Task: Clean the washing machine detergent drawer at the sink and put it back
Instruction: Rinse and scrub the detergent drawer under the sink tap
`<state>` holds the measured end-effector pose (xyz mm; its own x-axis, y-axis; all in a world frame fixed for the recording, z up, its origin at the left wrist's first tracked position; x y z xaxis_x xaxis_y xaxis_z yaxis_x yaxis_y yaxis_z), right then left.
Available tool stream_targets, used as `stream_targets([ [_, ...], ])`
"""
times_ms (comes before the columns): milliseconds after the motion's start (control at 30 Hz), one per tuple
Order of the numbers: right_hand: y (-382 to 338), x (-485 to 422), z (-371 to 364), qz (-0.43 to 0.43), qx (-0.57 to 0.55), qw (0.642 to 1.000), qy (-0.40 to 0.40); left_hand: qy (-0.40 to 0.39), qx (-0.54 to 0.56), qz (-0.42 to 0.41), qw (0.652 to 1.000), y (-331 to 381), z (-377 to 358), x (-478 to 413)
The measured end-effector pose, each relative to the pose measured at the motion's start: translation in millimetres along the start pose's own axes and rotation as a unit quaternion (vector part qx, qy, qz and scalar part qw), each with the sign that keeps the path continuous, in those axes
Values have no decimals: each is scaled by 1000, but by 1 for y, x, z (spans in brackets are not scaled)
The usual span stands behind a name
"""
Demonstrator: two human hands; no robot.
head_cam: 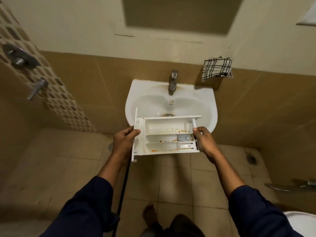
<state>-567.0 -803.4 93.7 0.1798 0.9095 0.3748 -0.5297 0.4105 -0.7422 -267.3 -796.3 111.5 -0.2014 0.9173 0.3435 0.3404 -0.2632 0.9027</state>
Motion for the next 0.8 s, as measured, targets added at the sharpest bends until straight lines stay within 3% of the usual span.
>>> stream_targets([
  [433,-10,-90,13,-50,-11,999,-11,-23,-32,34,999,5,-54,-103],
  [800,10,-161,29,-38,-2,999,23,-59,-102,95,988,-5,-80,-154],
])
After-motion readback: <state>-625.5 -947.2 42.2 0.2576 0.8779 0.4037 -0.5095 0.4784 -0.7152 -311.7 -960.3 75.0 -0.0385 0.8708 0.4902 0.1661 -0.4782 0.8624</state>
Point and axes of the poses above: each hand's wrist, its own x-axis away from the middle knuckle, its own z-axis out of the back of the hand, y = z × x, the point moved 7 cm from there along -x, towards the middle knuckle, and after that the axes turned 14 degrees about x, right-handed, at the moved point
